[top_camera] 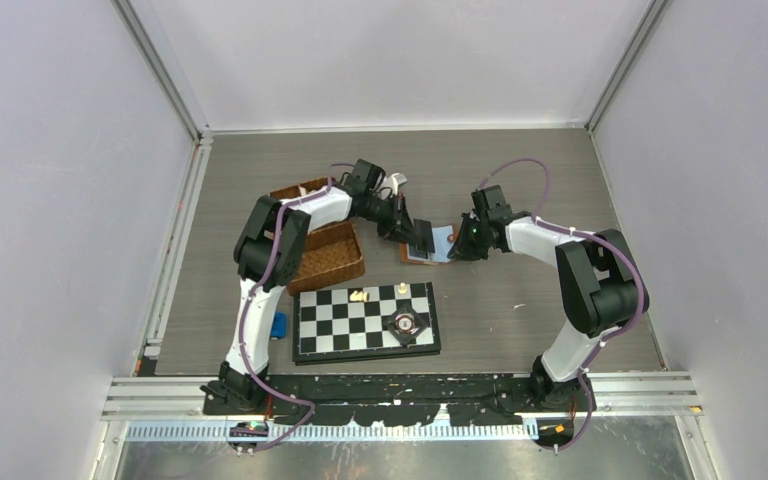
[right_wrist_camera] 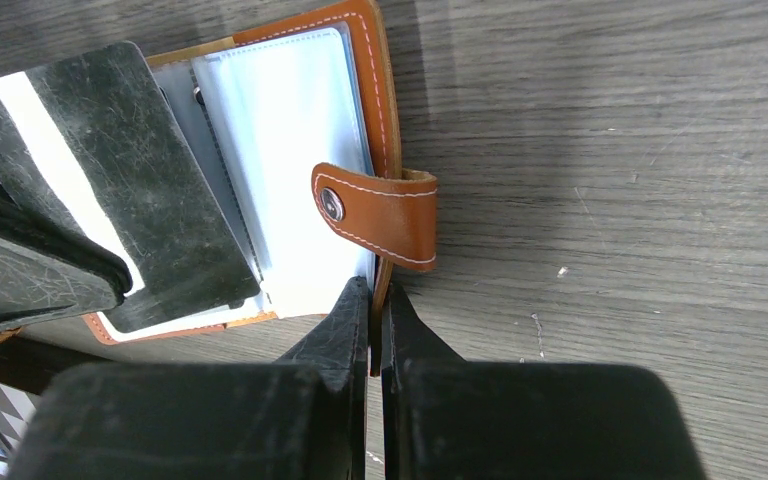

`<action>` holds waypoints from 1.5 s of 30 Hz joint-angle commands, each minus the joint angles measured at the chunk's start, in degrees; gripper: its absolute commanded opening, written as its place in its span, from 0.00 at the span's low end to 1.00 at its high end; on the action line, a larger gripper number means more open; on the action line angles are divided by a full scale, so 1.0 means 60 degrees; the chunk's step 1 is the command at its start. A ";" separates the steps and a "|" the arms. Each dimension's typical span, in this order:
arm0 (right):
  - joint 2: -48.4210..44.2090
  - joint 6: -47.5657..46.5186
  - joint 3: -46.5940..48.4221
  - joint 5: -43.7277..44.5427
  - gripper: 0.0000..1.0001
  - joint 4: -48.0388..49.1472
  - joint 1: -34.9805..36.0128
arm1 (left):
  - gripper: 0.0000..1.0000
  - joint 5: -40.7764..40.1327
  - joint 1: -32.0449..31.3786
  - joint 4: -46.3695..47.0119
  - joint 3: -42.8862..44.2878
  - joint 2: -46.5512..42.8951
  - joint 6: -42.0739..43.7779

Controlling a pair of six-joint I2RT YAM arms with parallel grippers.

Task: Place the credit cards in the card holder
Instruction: Insert the credit card into the card holder.

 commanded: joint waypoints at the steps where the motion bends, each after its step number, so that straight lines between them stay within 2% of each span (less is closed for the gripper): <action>1: 0.0256 -0.0089 0.0169 0.0576 0.01 -0.0355 -0.0030 | 0.00 0.0448 0.0039 0.0547 -0.0089 -0.0581 -0.0245; 17: 0.0322 -0.0084 0.0202 0.0615 0.01 -0.0412 -0.0032 | 0.00 -0.0174 0.0039 -0.0463 0.0113 -0.0237 0.0525; 45: 0.0391 -0.0093 0.0256 0.0664 0.01 -0.0491 -0.0031 | 0.00 -0.0241 0.0044 -0.0162 0.0049 0.0299 0.0225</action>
